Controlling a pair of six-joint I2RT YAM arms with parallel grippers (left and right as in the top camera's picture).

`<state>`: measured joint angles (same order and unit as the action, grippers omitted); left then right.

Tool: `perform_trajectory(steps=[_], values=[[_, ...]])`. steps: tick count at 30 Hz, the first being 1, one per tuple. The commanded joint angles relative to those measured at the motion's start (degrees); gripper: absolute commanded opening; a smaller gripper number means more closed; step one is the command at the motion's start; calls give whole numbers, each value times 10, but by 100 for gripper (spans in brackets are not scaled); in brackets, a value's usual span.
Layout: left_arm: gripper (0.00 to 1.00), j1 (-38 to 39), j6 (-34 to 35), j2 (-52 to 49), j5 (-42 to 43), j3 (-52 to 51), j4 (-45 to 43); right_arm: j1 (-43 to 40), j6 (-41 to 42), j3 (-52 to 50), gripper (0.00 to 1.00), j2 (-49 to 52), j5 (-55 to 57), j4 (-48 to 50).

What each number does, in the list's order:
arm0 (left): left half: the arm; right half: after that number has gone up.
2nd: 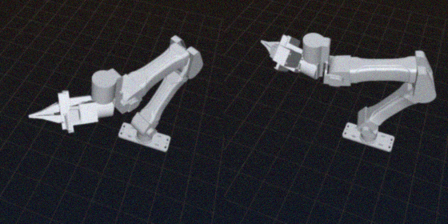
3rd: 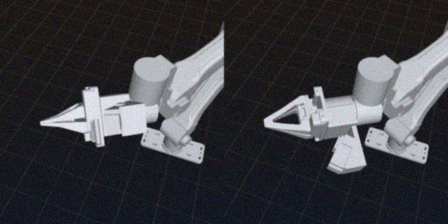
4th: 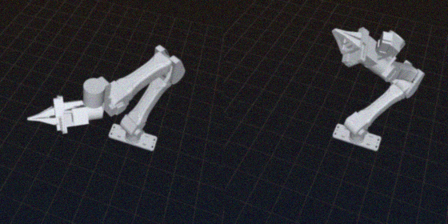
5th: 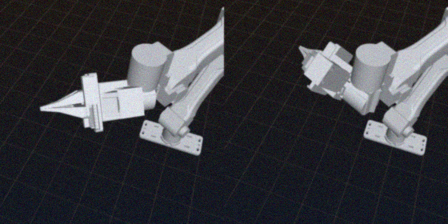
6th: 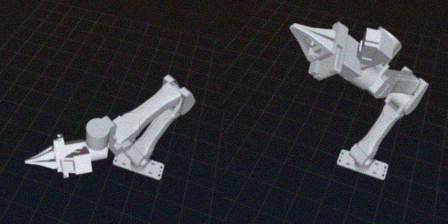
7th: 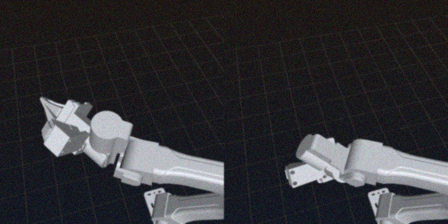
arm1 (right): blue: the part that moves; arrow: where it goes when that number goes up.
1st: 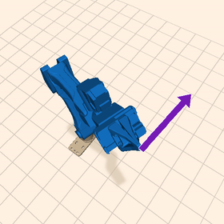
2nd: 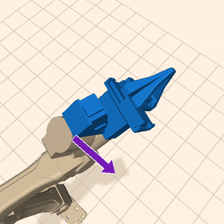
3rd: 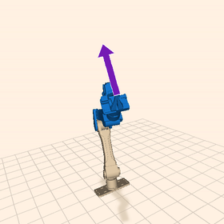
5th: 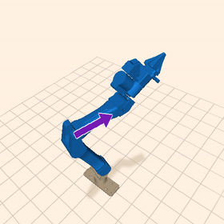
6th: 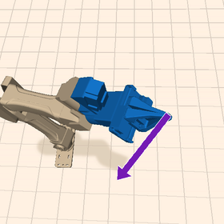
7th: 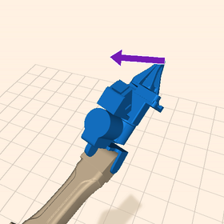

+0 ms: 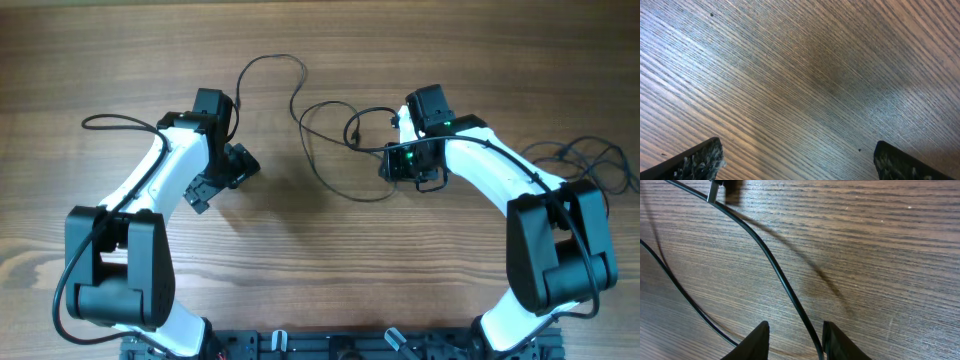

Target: Untangle cables

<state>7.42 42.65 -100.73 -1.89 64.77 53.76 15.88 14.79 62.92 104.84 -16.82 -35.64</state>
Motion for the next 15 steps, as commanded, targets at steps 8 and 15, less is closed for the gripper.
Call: perform_trajectory(steps=[8, 15], values=[[99, -2, -5, -7, -12, 0, -3, 3, 4, -8, 31, 8, 5, 2], [99, -2, -5, -7, -12, 0, -1, 3, 4, -8, 29, 8, 5, -3]])
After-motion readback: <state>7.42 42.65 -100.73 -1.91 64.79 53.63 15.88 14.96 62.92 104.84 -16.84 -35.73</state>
